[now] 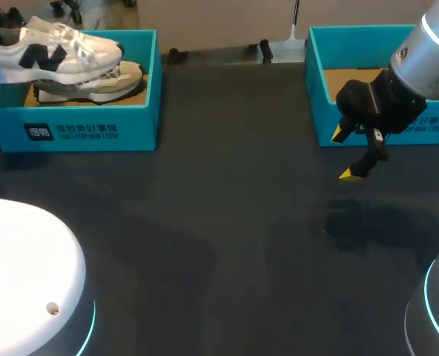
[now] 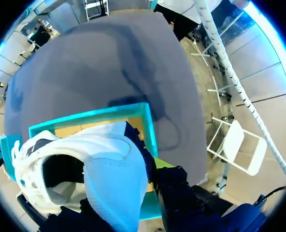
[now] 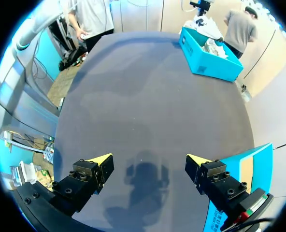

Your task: Take the shoe out of the shoebox, open the shoe tongue, remove and reinsert the insole, then place the shoe into the shoebox

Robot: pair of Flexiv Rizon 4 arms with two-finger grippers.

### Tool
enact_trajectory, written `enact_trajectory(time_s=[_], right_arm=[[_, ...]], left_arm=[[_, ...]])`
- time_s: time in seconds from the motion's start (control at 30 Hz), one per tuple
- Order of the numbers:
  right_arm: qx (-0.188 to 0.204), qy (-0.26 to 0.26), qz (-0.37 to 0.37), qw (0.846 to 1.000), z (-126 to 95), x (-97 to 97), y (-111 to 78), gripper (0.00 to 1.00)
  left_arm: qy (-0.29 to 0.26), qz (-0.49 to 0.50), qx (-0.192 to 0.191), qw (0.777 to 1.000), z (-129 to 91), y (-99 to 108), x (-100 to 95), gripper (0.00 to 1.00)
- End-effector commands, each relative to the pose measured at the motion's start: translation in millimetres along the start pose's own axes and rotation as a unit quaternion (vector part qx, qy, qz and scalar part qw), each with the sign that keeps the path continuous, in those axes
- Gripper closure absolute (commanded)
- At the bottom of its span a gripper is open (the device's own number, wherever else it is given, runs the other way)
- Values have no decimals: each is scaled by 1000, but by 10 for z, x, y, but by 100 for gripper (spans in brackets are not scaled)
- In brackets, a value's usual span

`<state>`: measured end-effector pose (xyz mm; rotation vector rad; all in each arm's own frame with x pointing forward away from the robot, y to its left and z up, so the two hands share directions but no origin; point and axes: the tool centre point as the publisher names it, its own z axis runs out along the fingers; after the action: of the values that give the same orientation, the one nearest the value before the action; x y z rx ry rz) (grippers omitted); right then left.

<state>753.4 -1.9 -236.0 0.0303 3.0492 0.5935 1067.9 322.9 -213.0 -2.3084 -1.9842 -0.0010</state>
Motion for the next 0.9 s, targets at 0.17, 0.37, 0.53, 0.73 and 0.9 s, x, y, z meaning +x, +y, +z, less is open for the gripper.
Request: enact_trajectory(time_s=[0.17, 0.37, 0.53, 0.73, 0.9], right_arm=[[1, -1, 0, 1000, 7, 3, 1, 0], [1, -1, 0, 1000, 7, 3, 1, 0], [1, -1, 0, 1000, 7, 3, 1, 0], [1, -1, 0, 1000, 7, 3, 1, 0], [1, -1, 0, 1000, 7, 3, 1, 0]], left_arm=[[-11, -4, 11, 1000, -385, -93, 123, 100], [2, -15, 3, 1000, -493, -194, 129, 100], [2, -15, 3, 1000, -493, -194, 129, 100], [2, -15, 3, 1000, -493, -194, 129, 100], [2, -15, 3, 1000, -493, -194, 129, 100]])
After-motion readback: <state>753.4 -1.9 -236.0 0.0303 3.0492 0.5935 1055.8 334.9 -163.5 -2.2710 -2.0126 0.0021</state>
